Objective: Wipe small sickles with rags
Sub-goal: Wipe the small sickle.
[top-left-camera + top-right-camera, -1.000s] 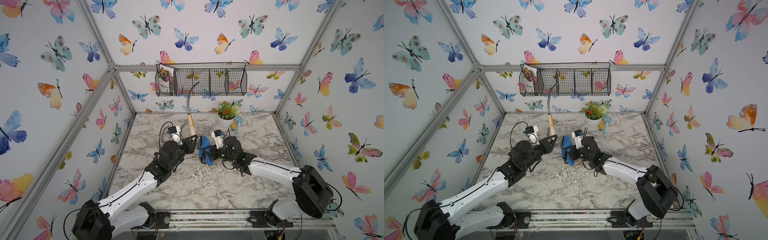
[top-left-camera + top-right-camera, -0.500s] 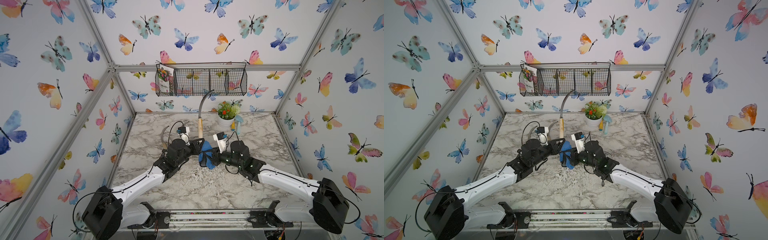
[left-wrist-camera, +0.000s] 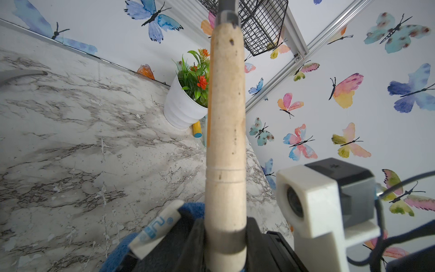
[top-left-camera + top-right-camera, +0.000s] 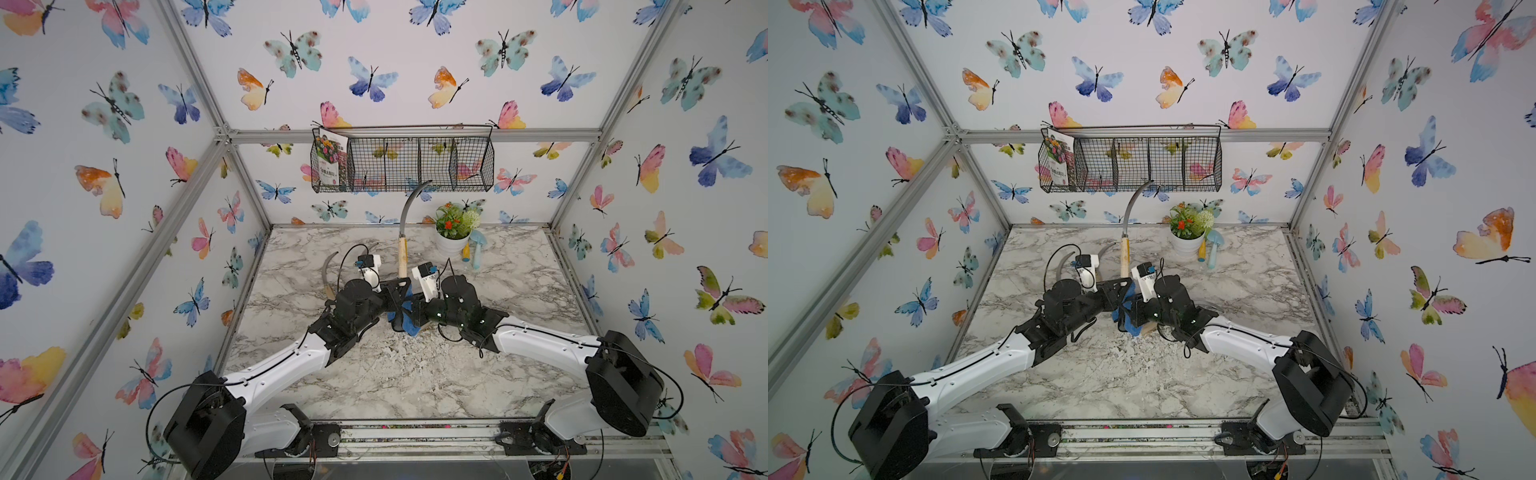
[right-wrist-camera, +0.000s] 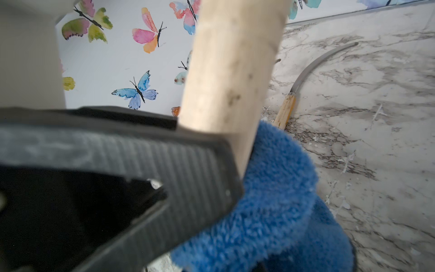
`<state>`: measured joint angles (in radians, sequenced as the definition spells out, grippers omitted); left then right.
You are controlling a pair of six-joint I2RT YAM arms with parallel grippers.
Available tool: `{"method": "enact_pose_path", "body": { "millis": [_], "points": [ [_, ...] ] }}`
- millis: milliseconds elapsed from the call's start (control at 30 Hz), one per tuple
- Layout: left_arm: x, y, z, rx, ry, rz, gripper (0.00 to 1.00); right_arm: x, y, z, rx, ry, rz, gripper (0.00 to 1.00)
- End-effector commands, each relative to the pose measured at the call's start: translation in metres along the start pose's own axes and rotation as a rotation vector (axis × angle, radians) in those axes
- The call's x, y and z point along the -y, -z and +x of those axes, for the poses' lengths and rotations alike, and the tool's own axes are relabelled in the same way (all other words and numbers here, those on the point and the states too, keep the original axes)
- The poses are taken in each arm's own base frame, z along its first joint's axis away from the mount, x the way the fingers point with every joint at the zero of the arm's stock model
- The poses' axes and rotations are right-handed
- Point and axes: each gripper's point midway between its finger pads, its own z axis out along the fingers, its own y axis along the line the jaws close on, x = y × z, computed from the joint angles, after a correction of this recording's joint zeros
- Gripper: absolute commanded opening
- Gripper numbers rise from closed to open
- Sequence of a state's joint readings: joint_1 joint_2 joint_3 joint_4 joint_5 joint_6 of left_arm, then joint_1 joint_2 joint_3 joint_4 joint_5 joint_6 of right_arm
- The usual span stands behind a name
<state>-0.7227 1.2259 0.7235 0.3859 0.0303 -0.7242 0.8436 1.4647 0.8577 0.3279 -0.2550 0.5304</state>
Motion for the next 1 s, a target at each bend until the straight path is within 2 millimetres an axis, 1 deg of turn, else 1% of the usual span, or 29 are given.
{"method": "enact_pose_path", "body": {
  "millis": [0, 67, 100, 167, 233, 300, 367, 467, 533, 567, 633, 700, 767, 867, 900, 967],
  "points": [
    [0.002, 0.000, 0.004, -0.005, -0.021, 0.005, 0.00, -0.015, 0.026, -0.034, 0.140, 0.041, -0.022, 0.02],
    [0.001, -0.001, 0.005, -0.009, -0.018, 0.005, 0.00, -0.016, 0.033, -0.036, 0.160, 0.038, -0.023, 0.02],
    [0.000, -0.001, 0.007, -0.011, -0.016, 0.007, 0.00, -0.017, 0.033, -0.037, 0.165, 0.037, -0.026, 0.02],
    [0.000, -0.001, 0.007, -0.013, -0.013, 0.009, 0.00, -0.017, 0.025, -0.038, 0.152, 0.035, -0.027, 0.02],
    [0.001, -0.001, 0.008, -0.017, -0.010, 0.015, 0.00, -0.012, 0.009, -0.035, 0.104, 0.028, -0.008, 0.02],
    [0.002, -0.001, 0.008, -0.019, -0.009, 0.021, 0.00, -0.012, 0.003, -0.033, 0.080, 0.029, -0.010, 0.02],
    [0.003, 0.000, 0.009, -0.019, -0.009, 0.025, 0.00, -0.015, 0.012, -0.035, 0.114, 0.035, -0.027, 0.02],
    [0.005, 0.000, 0.007, -0.017, -0.009, 0.028, 0.00, -0.013, 0.031, -0.042, 0.189, 0.038, -0.005, 0.02],
    [0.005, -0.001, 0.008, -0.023, -0.009, 0.032, 0.00, -0.014, 0.033, -0.044, 0.200, 0.039, -0.004, 0.02],
    [0.007, -0.001, 0.009, -0.024, -0.010, 0.036, 0.00, -0.015, 0.030, -0.044, 0.190, 0.039, -0.012, 0.02],
    [0.008, -0.002, 0.011, -0.030, -0.012, 0.041, 0.00, -0.016, 0.014, -0.042, 0.133, 0.048, -0.017, 0.02],
    [0.009, -0.004, 0.013, -0.038, -0.014, 0.045, 0.00, -0.010, 0.004, -0.039, 0.084, 0.048, 0.018, 0.02],
    [0.009, -0.004, 0.014, -0.041, -0.015, 0.046, 0.00, -0.012, 0.010, -0.042, 0.116, 0.056, 0.007, 0.02],
    [0.010, -0.004, 0.016, -0.049, -0.020, 0.056, 0.00, -0.014, 0.031, -0.048, 0.200, 0.055, 0.004, 0.02],
    [0.011, -0.004, 0.017, -0.051, -0.020, 0.061, 0.00, -0.014, 0.034, -0.049, 0.212, 0.052, 0.004, 0.02],
    [0.013, -0.004, 0.019, -0.059, -0.024, 0.076, 0.00, -0.016, 0.030, -0.047, 0.196, 0.056, -0.006, 0.02]
  ]
}}
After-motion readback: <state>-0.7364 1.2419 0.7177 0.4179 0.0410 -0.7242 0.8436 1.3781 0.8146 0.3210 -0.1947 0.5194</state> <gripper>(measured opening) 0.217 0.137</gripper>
